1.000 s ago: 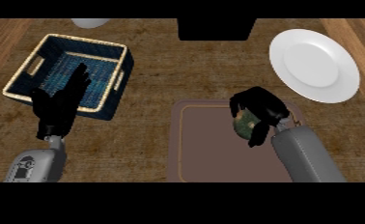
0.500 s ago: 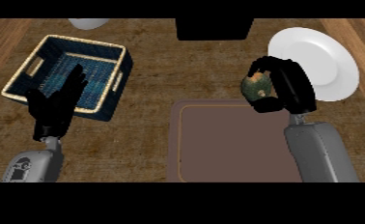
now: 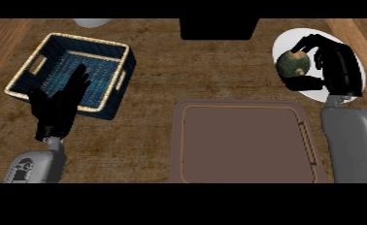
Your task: Pick the squash from the tray and place it in the plate
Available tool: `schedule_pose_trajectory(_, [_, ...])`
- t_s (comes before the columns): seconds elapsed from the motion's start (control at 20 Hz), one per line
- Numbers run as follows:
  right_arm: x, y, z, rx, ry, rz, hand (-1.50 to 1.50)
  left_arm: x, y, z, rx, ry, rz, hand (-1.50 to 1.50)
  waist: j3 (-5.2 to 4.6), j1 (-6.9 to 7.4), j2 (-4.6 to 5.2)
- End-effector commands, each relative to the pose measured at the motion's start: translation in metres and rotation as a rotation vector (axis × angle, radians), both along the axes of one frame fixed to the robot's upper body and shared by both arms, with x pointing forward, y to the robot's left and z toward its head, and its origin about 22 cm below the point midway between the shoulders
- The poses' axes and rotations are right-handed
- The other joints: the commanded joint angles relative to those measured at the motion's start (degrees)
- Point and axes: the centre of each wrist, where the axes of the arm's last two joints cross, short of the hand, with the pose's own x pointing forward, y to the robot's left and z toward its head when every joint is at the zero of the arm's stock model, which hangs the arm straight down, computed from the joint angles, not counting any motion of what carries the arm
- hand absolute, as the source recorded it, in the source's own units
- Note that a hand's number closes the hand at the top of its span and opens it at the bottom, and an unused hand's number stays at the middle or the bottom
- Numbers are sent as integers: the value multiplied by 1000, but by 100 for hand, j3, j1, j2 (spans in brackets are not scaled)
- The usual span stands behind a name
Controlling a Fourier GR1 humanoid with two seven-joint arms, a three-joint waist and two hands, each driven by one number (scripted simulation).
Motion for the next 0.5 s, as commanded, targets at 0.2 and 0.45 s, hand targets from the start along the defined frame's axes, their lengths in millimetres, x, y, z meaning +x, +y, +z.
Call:
schedule_pose_trajectory(0.2, [28,-81,-2,47,18,-135,150,-1,-4,-15,4,14,-11,0,-4,62,32])
schedule_pose_trajectory(0.45, [34,-113,-26,7,35,-174,150,11,-9,4,25,-10,-27,0,1,128,50])
